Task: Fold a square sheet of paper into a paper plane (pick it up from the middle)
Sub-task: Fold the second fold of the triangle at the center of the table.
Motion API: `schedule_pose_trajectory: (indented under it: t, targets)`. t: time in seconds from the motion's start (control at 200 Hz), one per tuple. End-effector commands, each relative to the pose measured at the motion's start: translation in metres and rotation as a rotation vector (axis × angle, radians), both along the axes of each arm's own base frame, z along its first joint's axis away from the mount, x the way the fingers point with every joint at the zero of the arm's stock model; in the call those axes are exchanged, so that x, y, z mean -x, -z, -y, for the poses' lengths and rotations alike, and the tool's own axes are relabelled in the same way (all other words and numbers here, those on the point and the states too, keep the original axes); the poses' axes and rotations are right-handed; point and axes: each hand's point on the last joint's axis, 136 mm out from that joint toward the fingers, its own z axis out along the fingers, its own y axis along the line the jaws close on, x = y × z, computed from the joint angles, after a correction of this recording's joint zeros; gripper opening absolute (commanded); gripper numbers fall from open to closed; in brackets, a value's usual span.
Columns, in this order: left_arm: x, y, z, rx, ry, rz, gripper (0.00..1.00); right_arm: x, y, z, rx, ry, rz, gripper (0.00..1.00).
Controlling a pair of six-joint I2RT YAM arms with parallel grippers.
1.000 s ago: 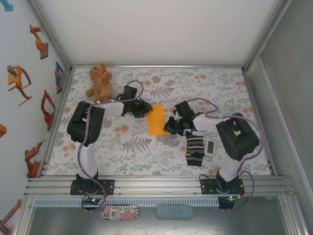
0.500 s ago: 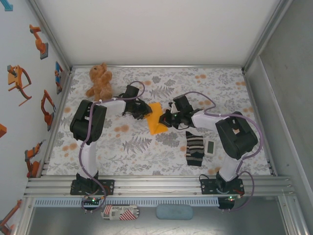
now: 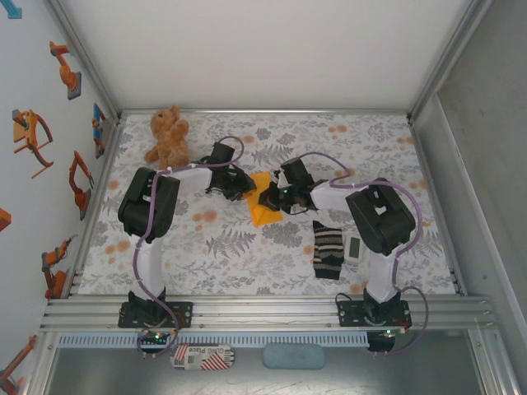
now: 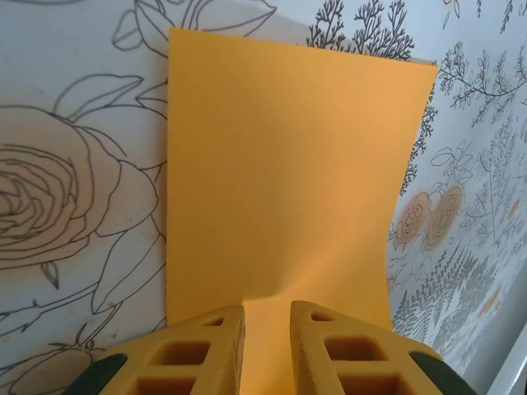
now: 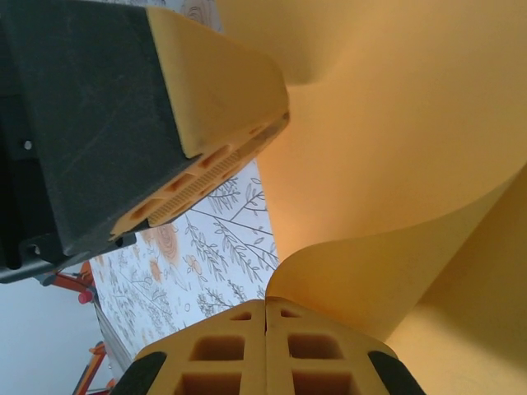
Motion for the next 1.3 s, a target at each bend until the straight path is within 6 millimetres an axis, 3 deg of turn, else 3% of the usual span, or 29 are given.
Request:
schedule_pose_trajectory:
  t: [0.0, 1.297]
  targets:
    - [0.013, 0.023, -0.011, -0.076, 0.007, -0.066, 0.22, 0.000, -0.005, -0.012, -0.010, -0.037, 0.025, 0.00]
    - [0.014, 0.025, -0.014, -0.088, -0.002, -0.073, 0.22, -0.015, 0.027, -0.009, 0.043, 0.056, 0.019, 0.00]
